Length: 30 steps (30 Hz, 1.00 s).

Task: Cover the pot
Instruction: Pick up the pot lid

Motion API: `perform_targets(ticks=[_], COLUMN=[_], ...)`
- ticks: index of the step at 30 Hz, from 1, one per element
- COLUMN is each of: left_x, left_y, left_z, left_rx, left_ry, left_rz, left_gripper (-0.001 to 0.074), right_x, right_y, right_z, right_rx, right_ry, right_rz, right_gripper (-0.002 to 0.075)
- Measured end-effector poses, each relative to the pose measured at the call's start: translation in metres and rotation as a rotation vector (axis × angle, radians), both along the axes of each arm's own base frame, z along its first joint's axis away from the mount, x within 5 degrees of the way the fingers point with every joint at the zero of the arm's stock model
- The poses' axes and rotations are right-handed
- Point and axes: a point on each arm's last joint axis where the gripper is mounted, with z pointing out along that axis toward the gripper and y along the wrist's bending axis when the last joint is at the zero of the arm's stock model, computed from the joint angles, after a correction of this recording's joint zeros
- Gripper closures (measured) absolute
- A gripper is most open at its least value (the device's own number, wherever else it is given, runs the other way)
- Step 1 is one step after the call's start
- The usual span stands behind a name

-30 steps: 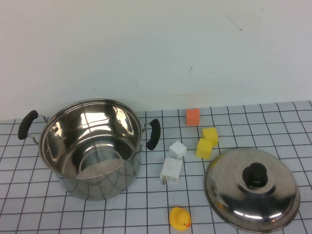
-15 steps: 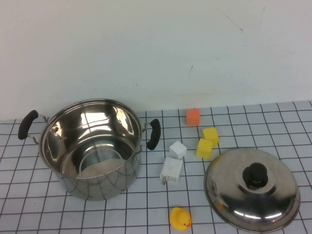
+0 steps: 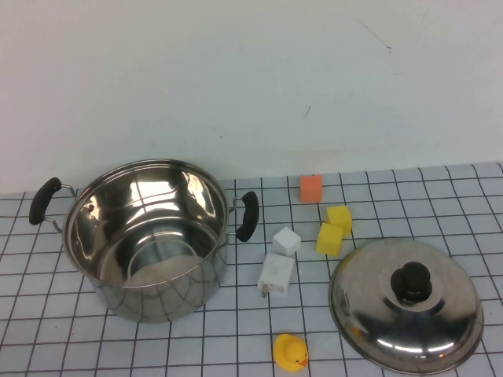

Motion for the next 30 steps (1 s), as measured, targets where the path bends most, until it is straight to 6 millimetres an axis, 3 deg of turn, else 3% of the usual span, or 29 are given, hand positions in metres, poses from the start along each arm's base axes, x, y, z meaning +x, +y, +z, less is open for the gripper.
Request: perform_targets(ticks=[3,6,8,17,25,30], left_x=[0.000,0.000,0.000,0.000,0.000,0.000], left_y=[0.000,0.000,0.000,0.000,0.000,0.000], left_z=[0.000,0.000,0.000,0.000,0.000,0.000], left_rx=[0.000,0.000,0.000,0.000,0.000,0.000], left_ry=[0.000,0.000,0.000,0.000,0.000,0.000], left_rz=[0.000,0.000,0.000,0.000,0.000,0.000], left_gripper=[0.0738,0.0738,0.0738,0.0738,0.0737,0.0738], right_x=[0.016,0.029,0.037,0.077,0.096,0.108], right_y=[0.008,0.026,0.038,0.069,0.074,0.076], right_z=[-0.002,-0.007,-0.014,-0.069,-0.145,-0.169], right_rx=[0.037,0.021,0.012,-0.035,-0.136,-0.162], right_ry=[-0.161,-0.354,-0.388,-0.357,-0.066,0.010], right_rz=[-0.008,0.090,0.148,0.228,0.214,0.165], right_gripper=[0.0488,0.0301,0.0230,0.0181,0.0181,0.0181])
